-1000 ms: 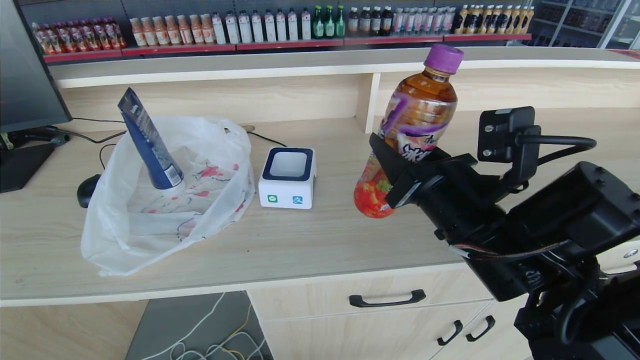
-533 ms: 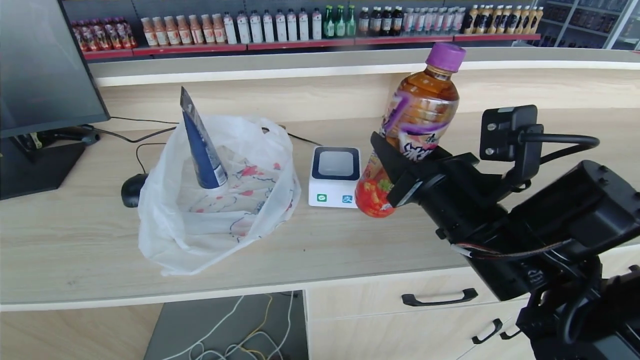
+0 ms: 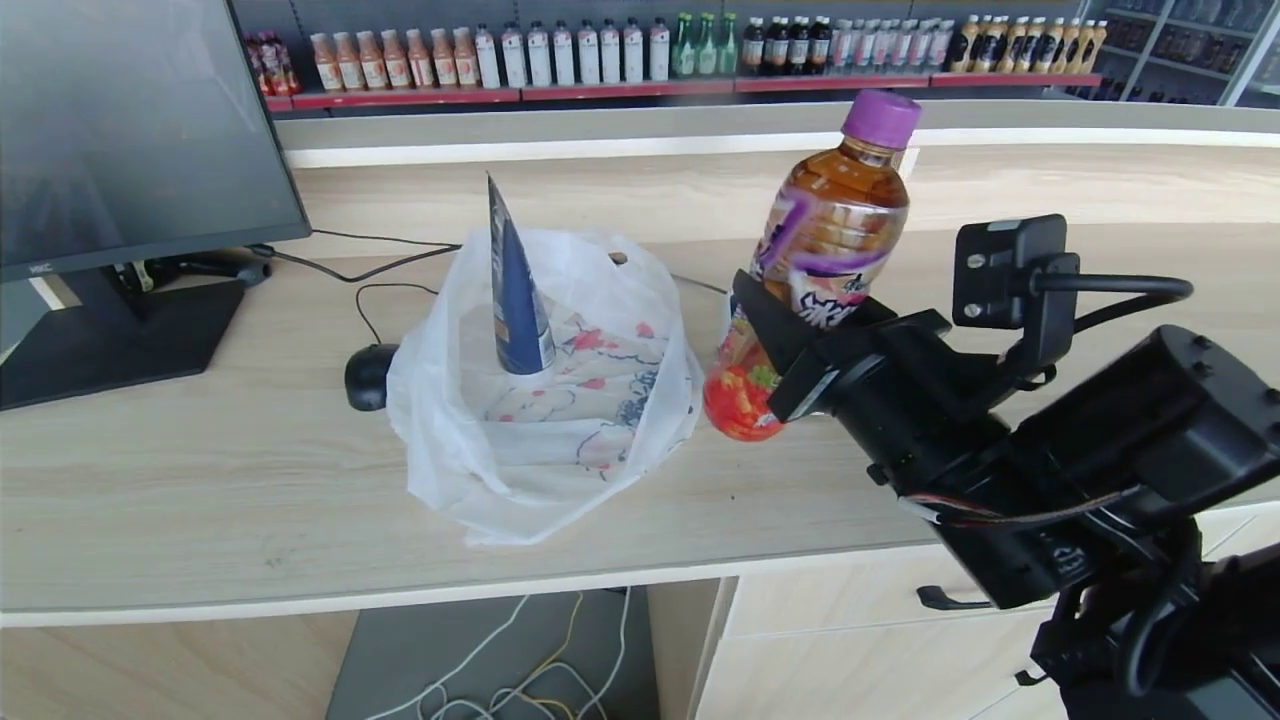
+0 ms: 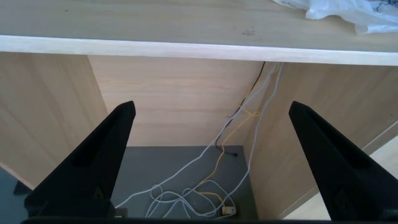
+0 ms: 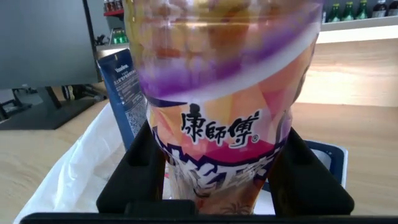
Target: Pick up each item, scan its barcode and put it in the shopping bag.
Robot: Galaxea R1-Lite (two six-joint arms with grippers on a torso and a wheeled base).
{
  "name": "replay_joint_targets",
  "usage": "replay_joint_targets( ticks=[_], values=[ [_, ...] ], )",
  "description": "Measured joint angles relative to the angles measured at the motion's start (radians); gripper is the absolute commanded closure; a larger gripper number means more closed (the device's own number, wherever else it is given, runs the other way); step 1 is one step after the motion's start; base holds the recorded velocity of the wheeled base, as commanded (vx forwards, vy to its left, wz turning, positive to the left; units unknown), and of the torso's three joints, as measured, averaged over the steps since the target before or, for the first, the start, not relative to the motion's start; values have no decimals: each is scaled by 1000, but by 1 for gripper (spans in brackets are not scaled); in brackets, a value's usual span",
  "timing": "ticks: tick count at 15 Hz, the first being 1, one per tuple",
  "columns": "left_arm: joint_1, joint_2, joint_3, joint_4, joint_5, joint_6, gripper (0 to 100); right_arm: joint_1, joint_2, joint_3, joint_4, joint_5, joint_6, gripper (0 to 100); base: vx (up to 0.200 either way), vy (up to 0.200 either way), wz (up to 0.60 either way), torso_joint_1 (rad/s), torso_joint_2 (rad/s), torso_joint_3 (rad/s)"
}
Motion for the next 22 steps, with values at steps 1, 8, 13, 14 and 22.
replay_joint_targets(
  ticks=[1,8,13,14,22],
  values=[
    [0,0,0,-1,0,0,0,-3,0,2,0,-1,0,100,0,0,0,0,0,0],
    [0,0,0,-1,0,0,0,-12,6,-19,0,-7,29,100,0,0,0,0,0,0],
    [0,0,0,0,0,0,0,-22,49,-196,99,-78,154,100,0,0,0,0,0,0],
    [0,0,0,0,0,0,0,-27,55,-255,175,-119,213,100,0,0,0,0,0,0],
    [0,0,0,-1,0,0,0,-67,80,-572,564,-423,645,100,0,0,0,0,0,0]
  ],
)
